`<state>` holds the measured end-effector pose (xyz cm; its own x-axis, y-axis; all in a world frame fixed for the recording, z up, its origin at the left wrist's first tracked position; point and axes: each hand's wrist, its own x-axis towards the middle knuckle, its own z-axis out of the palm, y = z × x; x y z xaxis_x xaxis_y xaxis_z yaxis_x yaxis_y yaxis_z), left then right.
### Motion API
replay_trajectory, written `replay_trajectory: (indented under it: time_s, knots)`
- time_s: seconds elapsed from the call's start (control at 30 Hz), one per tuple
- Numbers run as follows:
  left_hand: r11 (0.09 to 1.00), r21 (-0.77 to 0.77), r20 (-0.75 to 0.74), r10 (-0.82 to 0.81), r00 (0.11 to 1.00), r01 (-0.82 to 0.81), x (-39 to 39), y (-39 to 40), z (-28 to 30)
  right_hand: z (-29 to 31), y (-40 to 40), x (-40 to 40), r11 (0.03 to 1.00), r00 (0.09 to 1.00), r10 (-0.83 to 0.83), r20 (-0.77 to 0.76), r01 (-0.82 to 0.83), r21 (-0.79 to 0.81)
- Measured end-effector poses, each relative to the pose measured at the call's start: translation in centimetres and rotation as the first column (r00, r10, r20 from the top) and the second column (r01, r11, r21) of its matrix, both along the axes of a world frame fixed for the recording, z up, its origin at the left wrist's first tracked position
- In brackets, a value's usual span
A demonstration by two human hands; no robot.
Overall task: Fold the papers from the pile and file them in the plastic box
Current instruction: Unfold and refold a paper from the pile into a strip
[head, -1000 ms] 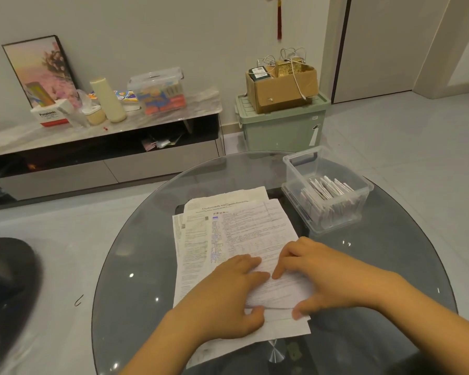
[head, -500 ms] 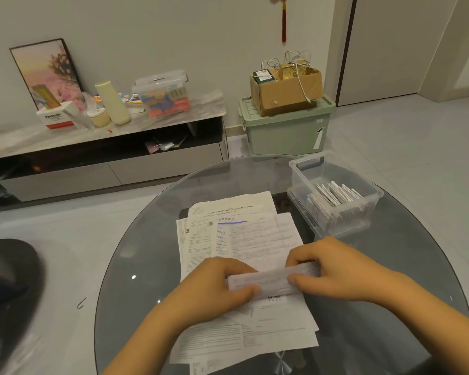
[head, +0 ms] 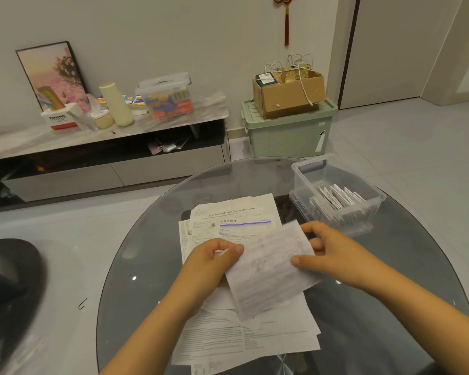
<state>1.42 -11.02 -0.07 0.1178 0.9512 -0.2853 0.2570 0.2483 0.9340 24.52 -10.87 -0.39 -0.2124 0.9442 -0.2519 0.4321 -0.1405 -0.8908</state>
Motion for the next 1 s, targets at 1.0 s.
replay_trajectory:
  time_s: [1.0]
  knots:
    - [0.733, -0.012, -0.86, -0.354, 0.367, 0.68, 0.5, -1.6, -2.4, -1.6, 0.0, 0.2, 0.851, 0.659, 0.27, 0.702, -0.505, 0.146]
